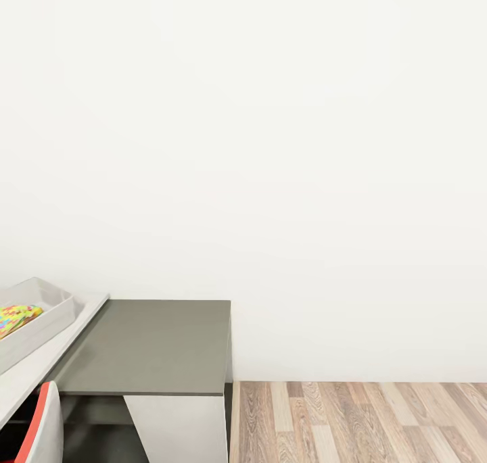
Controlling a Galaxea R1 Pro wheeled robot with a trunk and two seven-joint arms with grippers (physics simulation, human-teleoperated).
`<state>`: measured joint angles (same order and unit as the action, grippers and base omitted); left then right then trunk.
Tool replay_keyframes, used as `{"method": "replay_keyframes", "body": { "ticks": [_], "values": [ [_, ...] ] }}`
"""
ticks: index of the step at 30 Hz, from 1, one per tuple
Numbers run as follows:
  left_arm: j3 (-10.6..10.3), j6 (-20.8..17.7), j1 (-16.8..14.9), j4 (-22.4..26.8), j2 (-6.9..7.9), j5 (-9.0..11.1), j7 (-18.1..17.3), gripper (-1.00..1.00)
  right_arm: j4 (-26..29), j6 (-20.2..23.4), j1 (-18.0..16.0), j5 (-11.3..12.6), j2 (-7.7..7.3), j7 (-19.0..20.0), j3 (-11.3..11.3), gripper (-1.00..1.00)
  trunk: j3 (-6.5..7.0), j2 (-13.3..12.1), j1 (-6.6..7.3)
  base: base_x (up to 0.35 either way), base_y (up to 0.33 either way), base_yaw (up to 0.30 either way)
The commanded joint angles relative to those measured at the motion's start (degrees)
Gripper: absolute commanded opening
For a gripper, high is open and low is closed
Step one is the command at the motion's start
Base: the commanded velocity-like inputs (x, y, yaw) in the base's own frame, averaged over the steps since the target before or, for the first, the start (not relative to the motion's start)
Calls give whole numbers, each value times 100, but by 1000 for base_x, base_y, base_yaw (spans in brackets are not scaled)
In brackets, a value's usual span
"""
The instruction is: Put all the toys in the child's room - the three board games (two on the bed and one on the table), the two jigsaw puzzles on the table, and the tennis ball on the table - inside the toy box on the table in the child's room.
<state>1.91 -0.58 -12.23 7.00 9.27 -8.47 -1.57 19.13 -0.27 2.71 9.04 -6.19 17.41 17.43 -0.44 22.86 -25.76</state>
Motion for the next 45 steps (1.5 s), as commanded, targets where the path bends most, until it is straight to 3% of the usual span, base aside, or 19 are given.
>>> {"method": "replay_keyframes", "body": {
  "ticks": [1,2,3,8,19,26,29,32,35,37,40,45],
  "values": [
    [26,318,37,-258,-24,-46,402,100,-250,-290,1,-45,39,-103,-65,100,-4,6,-3,0,0,0],
    [34,752,337,-571,-68,-11,1067,100,-858,-994,1,-158,215,-544,-280,100,-4,6,-3,0,0,0],
    [35,807,411,-611,-85,-9,1154,100,-1001,-1129,1,-170,264,-706,-361,100,-4,6,-3,0,0,0],
    [37,875,542,-670,-119,-6,1282,100,-1226,-1330,1,-182,339,-1175,-640,100,-4,6,-3,0,0,0],
    [50,922,589,-671,-176,11,1308,100,-1381,-1373,1,-167,364,-1311,-711,100,-4,6,-3,0,0,0],
    [41,913,590,-661,-424,-16,1310,100,-1386,-1379,1,-165,357,-1319,-713,100,-4,6,-3,0,0,0],
    [43,912,590,-663,-607,-15,1315,100,-1386,-1379,1,-165,356,-1319,-714,100,-4,6,-3,0,0,0],
    [45,888,593,-671,-916,-12,1349,100,-1386,-1379,1,-166,356,-1319,-718,100,-4,6,-3,0,0,0],
    [47,755,688,-682,-1381,-10,1370,100,-1386,-1379,1,-166,356,-1320,-725,100,-4,6,-3,0,0,0],
    [54,707,805,-682,-1524,-2,1374,100,-1386,-1379,1,-170,356,-1320,-728,100,-4,6,-3,0,0,0],
    [59,678,913,-678,-1563,0,1354,100,-1386,-1379,1,-173,354,-1320,-731,100,-4,6,-3,0,0,0],
    [57,649,956,-674,-1499,-5,1340,100,-1386,-1375,1,-166,348,-1320,-722,100,-4,6,-3,0,0,0]
  ]
}}
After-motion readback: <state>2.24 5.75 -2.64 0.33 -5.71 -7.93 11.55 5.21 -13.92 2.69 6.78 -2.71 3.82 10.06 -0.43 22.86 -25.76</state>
